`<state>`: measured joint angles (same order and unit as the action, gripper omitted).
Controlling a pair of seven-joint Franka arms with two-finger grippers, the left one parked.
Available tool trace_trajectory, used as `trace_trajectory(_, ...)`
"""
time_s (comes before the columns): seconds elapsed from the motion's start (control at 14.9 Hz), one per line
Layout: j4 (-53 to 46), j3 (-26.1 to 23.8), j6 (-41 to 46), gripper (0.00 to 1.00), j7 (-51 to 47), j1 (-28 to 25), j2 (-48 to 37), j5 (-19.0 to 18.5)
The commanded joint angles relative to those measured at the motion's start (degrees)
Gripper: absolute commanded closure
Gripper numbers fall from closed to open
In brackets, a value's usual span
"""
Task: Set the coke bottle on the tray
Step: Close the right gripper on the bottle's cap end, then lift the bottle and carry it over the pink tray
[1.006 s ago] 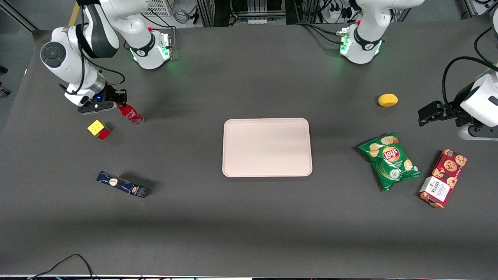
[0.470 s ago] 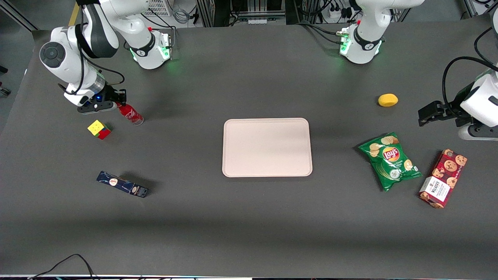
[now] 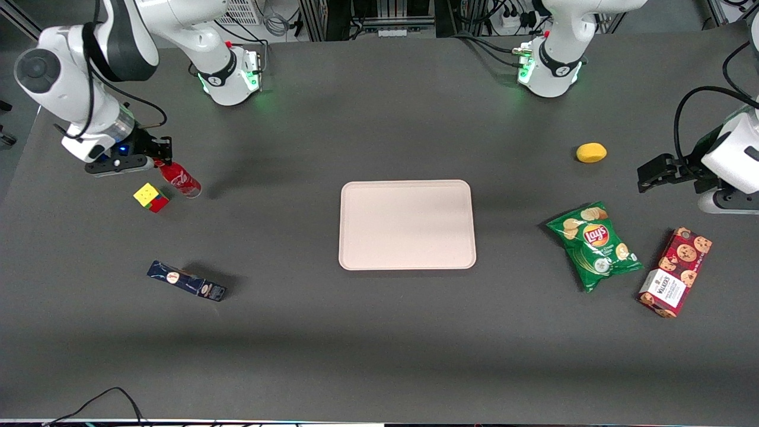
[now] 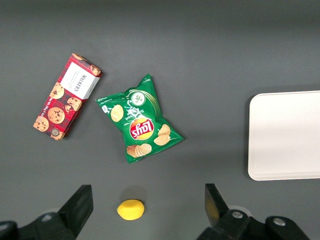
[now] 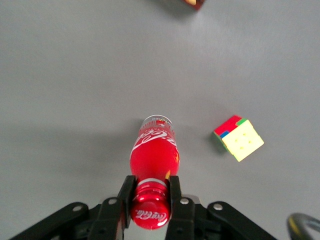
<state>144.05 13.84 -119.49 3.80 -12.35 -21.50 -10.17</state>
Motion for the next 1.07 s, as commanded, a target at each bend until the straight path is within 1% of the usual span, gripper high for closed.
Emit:
trace_trajectory(0.0,-10.34,-1.79,7.23,1.0,0.42,-2.85,1.98,3.4)
trace_trajectory(0.07,-13.41,-3.28,9.08,1.0,0.25,-2.85,3.04,4.1)
trace_trajectory(0.13,-17.19,-4.51,11.18,1.0,0.07,-2.85,4.7,5.59)
trace_trajectory(0.27,-25.36,-6.01,16.1,1.0,-0.02,-2.85,8.56,7.88)
trace_trajectory(0.4,-33.62,-7.94,19.71,1.0,-1.41,-2.85,12.7,8.76)
trace_trajectory(0.54,-40.66,-11.01,22.1,1.0,-4.48,-2.94,16.3,9.81)
trace_trajectory(0.67,-46.29,-14.09,23.24,1.0,-8.26,-2.94,19.38,10.08)
trace_trajectory(0.8,-51.3,-16.99,23.77,1.0,-12.65,-2.94,22.98,11.92)
trace_trajectory(0.87,-53.41,-18.83,23.86,1.0,-15.46,-3.03,24.83,12.8)
trace_trajectory(1.01,-58.16,-23.05,23.86,1.0,-23.01,-3.2,29.39,12.9)
